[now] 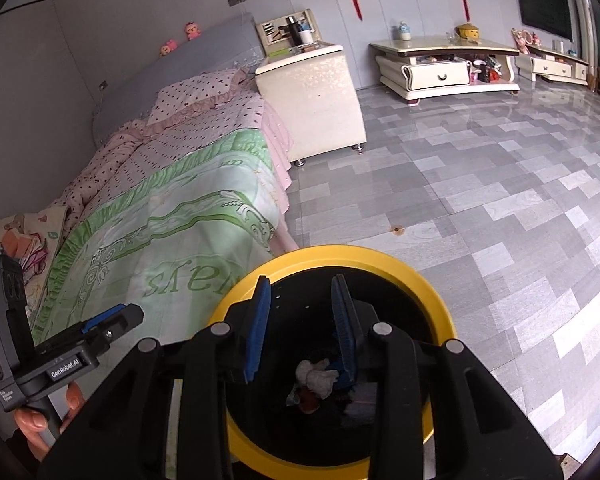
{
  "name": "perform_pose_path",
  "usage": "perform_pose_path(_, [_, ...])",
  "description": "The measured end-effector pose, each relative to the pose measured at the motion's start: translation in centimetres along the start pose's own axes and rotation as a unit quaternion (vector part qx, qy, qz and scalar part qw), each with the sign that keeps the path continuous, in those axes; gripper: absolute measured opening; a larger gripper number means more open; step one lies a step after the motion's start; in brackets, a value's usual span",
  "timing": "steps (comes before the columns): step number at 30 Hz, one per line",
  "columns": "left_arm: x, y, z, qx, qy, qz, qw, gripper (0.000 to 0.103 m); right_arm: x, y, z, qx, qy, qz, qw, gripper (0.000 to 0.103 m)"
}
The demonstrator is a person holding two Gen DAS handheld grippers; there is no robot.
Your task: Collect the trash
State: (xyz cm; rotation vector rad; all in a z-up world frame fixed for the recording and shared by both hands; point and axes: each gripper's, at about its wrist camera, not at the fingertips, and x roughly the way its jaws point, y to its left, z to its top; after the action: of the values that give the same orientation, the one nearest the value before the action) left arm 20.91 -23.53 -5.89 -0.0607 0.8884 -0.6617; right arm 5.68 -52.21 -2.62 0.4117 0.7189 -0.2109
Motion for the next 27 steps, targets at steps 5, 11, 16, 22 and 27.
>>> perform_pose_path(5, [-2.5, 2.2, 0.1, -0.01, -0.018, 0.014, 0.9997, 0.055, 0.9, 3.5, -0.1, -0.021, 0.005, 0.022, 1.0, 0.03])
perform_pose_path(11, [-5.6, 5.5, -0.4, -0.023, -0.037, 0.041, 0.9982, 0.055, 2.2, 9.2, -0.8, -0.054, 0.017, 0.051, 0.997, 0.03])
perform_pose_path(16, [-8.3, 9.0, -1.3, -0.033, -0.052, 0.077, 0.9951, 0.055, 3.5, 14.4, -2.0, -0.082, 0.034, 0.08, 0.993, 0.031])
perform_pose_path(22, [-11.2, 14.0, -3.3, -0.06, -0.06, 0.118, 0.9894, 0.055, 5.3, 20.3, -4.2, -0.125, 0.055, 0.104, 0.985, 0.031])
perform_pose_path(27, [-13.2, 17.8, -5.6, -0.081, -0.062, 0.15, 0.9835, 0.055, 6.7, 24.4, -6.5, -0.149, 0.072, 0.115, 0.979, 0.031])
